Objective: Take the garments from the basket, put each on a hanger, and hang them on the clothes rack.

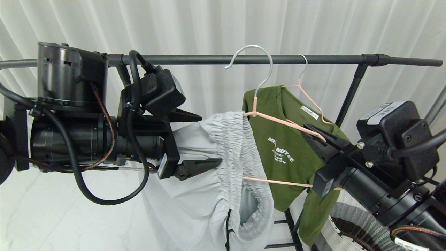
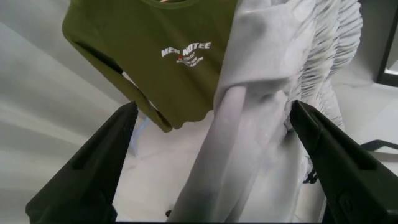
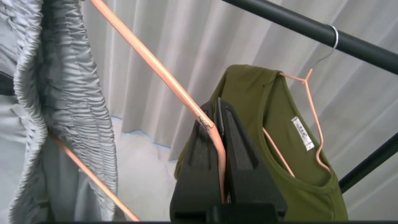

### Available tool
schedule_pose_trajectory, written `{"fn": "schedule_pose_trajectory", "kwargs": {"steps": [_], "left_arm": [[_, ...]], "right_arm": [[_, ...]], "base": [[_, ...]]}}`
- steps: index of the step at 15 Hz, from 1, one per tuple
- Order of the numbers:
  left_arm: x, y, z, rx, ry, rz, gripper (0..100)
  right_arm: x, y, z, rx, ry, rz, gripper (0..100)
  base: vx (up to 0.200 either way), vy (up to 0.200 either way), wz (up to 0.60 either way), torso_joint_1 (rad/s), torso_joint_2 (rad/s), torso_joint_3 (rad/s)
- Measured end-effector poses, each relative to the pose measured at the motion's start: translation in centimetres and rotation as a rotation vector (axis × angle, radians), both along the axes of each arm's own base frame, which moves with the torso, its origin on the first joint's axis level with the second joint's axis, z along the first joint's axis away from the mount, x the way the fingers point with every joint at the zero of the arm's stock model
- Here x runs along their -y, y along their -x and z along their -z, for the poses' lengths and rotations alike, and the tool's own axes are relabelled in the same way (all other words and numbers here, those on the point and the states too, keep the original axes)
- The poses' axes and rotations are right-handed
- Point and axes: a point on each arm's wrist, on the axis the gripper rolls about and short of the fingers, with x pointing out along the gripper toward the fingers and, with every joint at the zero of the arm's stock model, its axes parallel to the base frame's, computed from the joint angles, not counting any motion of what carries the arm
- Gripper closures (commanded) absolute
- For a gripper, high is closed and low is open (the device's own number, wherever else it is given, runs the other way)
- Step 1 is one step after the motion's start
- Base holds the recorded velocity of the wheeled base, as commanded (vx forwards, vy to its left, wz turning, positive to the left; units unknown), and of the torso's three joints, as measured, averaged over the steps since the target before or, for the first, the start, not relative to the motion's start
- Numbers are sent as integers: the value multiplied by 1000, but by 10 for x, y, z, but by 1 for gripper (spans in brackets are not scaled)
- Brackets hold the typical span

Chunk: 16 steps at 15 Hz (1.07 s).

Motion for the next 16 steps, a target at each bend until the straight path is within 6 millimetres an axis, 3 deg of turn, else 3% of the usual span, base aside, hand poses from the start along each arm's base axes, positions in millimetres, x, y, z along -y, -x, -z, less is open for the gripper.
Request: {"fn": "schedule_pose_trajectory", "kwargs": {"steps": [11,12,16], "left_arm": [[1,-1,3,19,-22,15,100],[0,-1,2,20,-22,15,100],[-2,3,0,40,-25,14,100]], "right_arm": [[-1,0,-1,20,14,6,100],[-1,0,-1,20,15,6,0],[1,0,-2,30,19,9,0]], "base": [[0,0,0,0,0,0],[0,0,0,0,0,0],[0,0,0,0,0,0]]}}
